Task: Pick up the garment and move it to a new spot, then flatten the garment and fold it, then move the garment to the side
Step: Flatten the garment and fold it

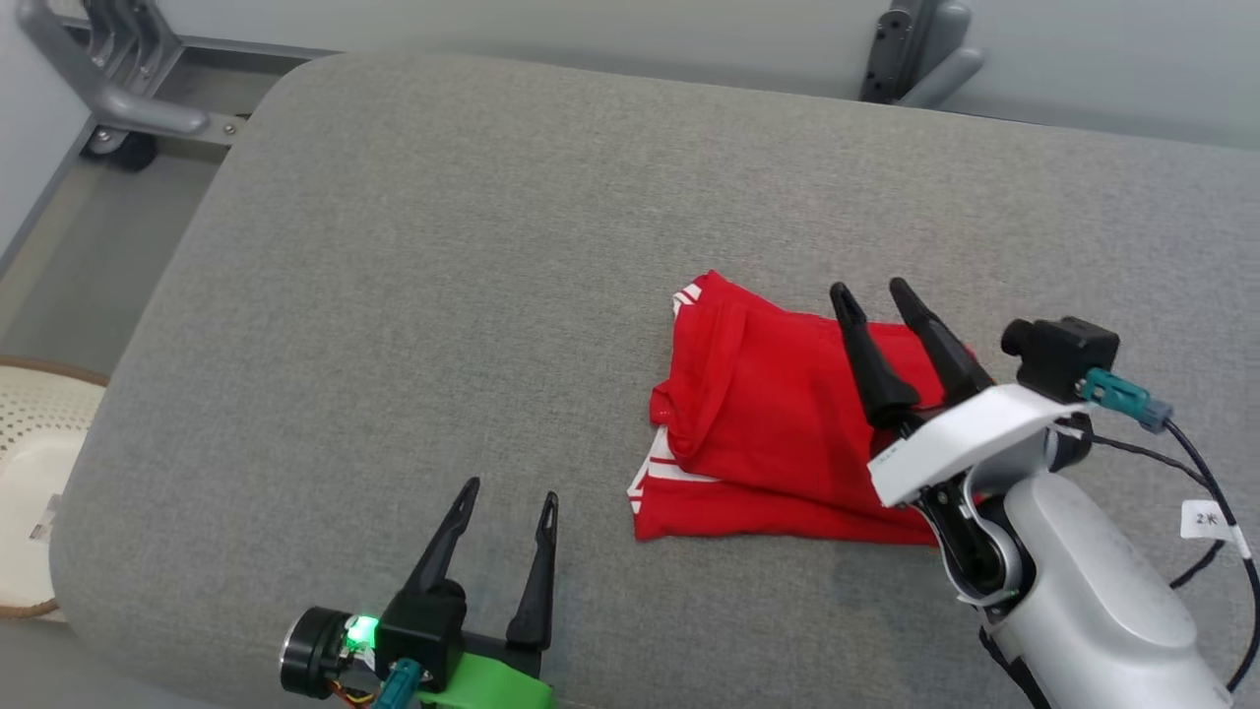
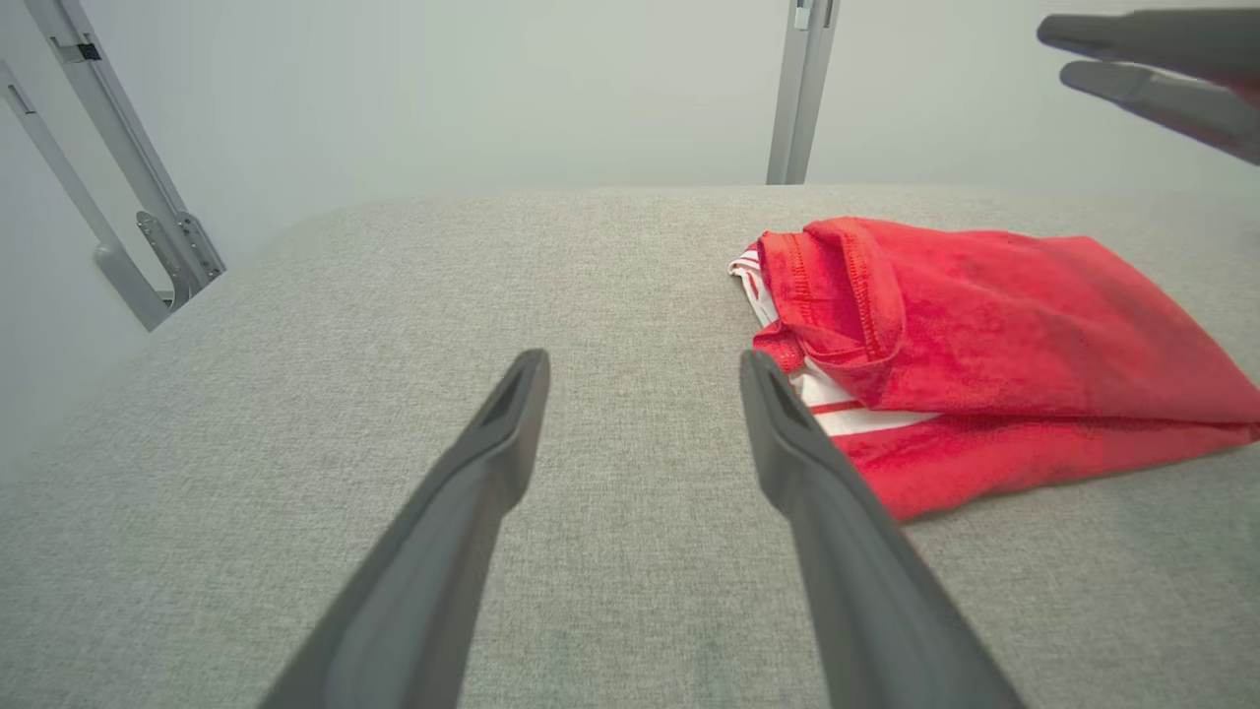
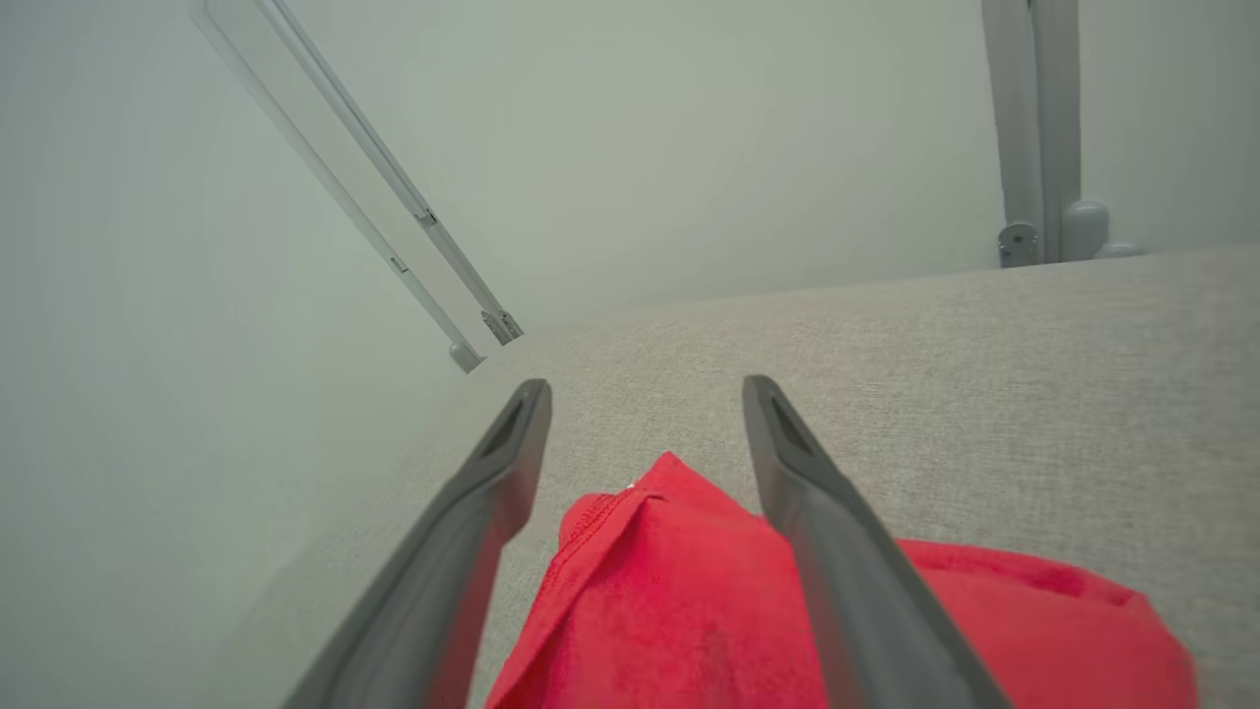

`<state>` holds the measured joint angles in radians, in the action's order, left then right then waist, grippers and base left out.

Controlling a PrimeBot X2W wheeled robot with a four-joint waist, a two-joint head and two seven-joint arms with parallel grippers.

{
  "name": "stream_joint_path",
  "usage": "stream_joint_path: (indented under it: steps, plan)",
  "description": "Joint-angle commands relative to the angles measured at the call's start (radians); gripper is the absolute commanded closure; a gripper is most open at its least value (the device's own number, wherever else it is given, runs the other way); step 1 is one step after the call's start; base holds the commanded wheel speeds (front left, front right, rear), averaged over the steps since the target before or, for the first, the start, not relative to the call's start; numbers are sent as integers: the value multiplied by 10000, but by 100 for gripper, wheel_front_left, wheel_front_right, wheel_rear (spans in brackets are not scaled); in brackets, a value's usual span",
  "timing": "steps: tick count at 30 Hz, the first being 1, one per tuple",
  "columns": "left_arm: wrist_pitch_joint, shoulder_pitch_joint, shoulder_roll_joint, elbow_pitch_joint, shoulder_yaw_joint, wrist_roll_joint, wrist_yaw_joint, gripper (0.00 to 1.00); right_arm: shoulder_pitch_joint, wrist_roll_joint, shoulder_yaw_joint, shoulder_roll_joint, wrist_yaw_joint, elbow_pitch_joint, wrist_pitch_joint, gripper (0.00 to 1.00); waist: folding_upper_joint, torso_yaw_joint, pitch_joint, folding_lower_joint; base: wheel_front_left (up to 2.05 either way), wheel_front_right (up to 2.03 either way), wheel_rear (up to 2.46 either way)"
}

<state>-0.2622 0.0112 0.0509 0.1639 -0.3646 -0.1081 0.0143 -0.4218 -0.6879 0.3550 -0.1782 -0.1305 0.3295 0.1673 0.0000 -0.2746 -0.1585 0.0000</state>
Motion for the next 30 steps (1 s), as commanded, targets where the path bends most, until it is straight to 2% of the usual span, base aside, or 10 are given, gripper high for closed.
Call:
stream_joint_path:
  steps: [1,4,9,16,24,30]
  plan:
    - [-24,98,1,-70,98,-68,57,0,207,170,-72,-160,-2,36,233,0,0,486,97,0,0,0,0]
    - [-24,97,2,-158,253,-138,114,0,529,601,-295,-441,-2,166,674,0,0,849,147,0,0,0,0]
    - [-24,36,2,-222,473,-145,174,0,1110,1454,-796,-511,-2,259,984,0,0,1403,306,0,0,0,0]
    - [-24,-246,3,-254,669,-147,358,0,2527,2824,-2108,213,0,-1012,977,0,0,1966,691,0,0,0,0]
    - [-24,-729,51,-518,844,349,592,0,4163,3760,-2720,723,0,-1725,980,0,0,2110,1290,0,0,0,0]
    - [-24,-1141,43,-1014,981,664,726,0,5242,5046,-3050,959,0,-2809,981,0,0,2049,1637,0,0,0,0]
